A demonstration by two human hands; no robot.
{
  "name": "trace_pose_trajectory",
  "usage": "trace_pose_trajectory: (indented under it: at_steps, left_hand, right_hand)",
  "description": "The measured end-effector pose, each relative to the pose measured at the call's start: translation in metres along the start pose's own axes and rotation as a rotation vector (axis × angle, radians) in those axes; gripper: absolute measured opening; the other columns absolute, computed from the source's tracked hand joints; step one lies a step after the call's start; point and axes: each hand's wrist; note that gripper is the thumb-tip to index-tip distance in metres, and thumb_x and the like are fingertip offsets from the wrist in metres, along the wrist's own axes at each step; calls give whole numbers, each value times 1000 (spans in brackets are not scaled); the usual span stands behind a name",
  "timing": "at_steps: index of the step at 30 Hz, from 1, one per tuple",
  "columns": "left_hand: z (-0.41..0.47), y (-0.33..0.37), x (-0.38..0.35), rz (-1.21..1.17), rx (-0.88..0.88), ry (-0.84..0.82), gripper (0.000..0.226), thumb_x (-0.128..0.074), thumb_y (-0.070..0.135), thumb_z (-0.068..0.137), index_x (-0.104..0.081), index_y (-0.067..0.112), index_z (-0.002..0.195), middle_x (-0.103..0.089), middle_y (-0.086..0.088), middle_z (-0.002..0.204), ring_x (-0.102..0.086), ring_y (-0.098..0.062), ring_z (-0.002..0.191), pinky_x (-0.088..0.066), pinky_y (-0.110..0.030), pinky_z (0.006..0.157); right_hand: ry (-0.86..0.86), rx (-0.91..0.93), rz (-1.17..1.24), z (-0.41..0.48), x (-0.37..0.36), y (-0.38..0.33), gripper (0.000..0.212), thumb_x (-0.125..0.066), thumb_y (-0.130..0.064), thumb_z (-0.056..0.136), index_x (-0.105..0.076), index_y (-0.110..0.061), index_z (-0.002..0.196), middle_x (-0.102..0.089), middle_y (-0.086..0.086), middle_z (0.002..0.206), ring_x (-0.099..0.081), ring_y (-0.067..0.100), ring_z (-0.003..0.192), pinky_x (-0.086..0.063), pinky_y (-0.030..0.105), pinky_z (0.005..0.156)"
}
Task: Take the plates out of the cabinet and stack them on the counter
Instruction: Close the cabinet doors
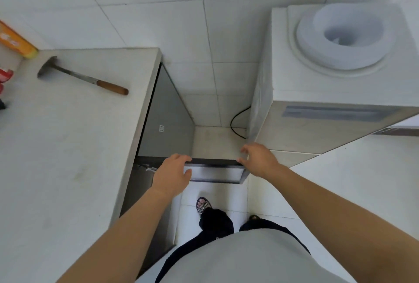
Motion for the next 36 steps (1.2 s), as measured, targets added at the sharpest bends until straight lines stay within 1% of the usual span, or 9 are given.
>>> trace_pose_trajectory:
  at_steps: [7,12,18,22,26,29,31,34,36]
  left_hand:
    - [48,-22,-9,39,-110,-146,36,-53,24,89,-54,17,124,-55,-5,123,-53,-23,112,-47,-39,95]
    - [66,-40,-20,151,-152,-326,38,-48,30,92,-49,20,128,-56,-5,123,-54,-25,111,-46,-38,93]
    - [74,-47,-20,122,-191,-363,34,-47,33,92,-52,19,123,-58,-6,116,-56,-25,105,-48,-39,88]
    - [72,-46,-19,106,-181,-352,33,-46,40,91,-56,20,115,-60,-4,110,-57,-24,101,-47,-37,86]
    - [66,-40,-20,84,-157,-282,33,-43,44,92,-57,20,110,-61,-2,105,-58,-21,96,-43,-32,78]
    - [59,-32,-21,80,-115,-210,33,-44,43,92,-59,20,111,-63,-1,105,-59,-21,96,-42,-32,82]
    - [53,-24,-25,83,-75,-148,34,-44,42,92,-60,19,112,-65,-1,106,-59,-22,98,-40,-33,85]
    - [36,-10,-38,23,63,-76,37,-45,40,93,-57,16,117,-60,-4,117,-51,-23,113,-39,-37,97]
    - [22,1,-51,-15,153,-46,43,-44,41,93,-50,16,127,-49,-4,134,-37,-23,131,-34,-41,106]
  right_hand:
    - [-13,-92,32,2,-17,-7,40,-58,-34,89,-55,-14,123,-54,9,125,-49,24,116,-40,32,94]
    - [-16,-138,47,2,-30,-12,31,-60,-33,88,-62,-13,111,-58,9,110,-55,24,100,-45,32,84]
    - [12,-135,54,3,-32,-17,25,-61,-32,87,-64,-15,105,-59,6,102,-54,20,93,-40,25,76]
    - [5,-123,56,3,-29,-11,27,-59,-33,88,-65,-15,108,-60,5,103,-56,20,95,-42,25,79]
    - [-20,-80,15,9,-25,-4,26,-58,-33,89,-66,-16,107,-60,4,101,-54,18,90,-36,22,75]
    - [-68,-29,4,12,-20,1,24,-59,-32,89,-67,-16,104,-62,5,100,-49,13,83,-36,23,73]
    - [-104,9,14,13,-17,5,23,-61,-30,88,-68,-15,104,-64,4,101,-51,13,82,-37,23,73]
    - [-181,65,37,11,-15,12,22,-62,-28,87,-68,-17,106,-67,2,101,-59,17,86,-43,25,76]
    - [-242,115,42,12,-15,18,23,-64,-28,86,-68,-18,106,-66,0,97,-57,14,82,-41,22,74]
Point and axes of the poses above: each hand's wrist, its own z-axis towards the middle knuckle, its own x-axis out of the back of the hand, y = z × x
